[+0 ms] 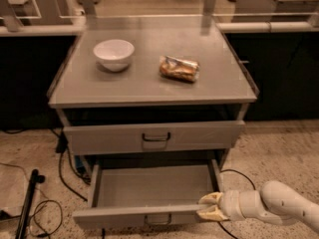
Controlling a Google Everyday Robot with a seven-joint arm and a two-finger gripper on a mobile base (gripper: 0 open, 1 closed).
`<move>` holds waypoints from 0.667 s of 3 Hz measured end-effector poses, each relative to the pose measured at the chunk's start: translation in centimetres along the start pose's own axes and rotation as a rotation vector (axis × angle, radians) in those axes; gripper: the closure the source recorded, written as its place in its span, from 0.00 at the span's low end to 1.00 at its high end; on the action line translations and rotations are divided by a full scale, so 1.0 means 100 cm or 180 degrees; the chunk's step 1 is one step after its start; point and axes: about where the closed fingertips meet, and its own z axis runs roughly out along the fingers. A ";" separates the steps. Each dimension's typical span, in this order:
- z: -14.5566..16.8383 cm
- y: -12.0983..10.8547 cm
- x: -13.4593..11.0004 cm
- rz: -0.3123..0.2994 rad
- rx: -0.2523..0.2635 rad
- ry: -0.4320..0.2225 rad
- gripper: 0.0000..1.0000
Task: Open middle drawer
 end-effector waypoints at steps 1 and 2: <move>0.000 0.000 0.000 0.0000 0.0000 0.0000 0.82; 0.000 0.000 0.000 0.0000 -0.0001 0.0000 0.59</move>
Offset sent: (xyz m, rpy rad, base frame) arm 0.0002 0.0002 0.0000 0.0000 0.0000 0.0001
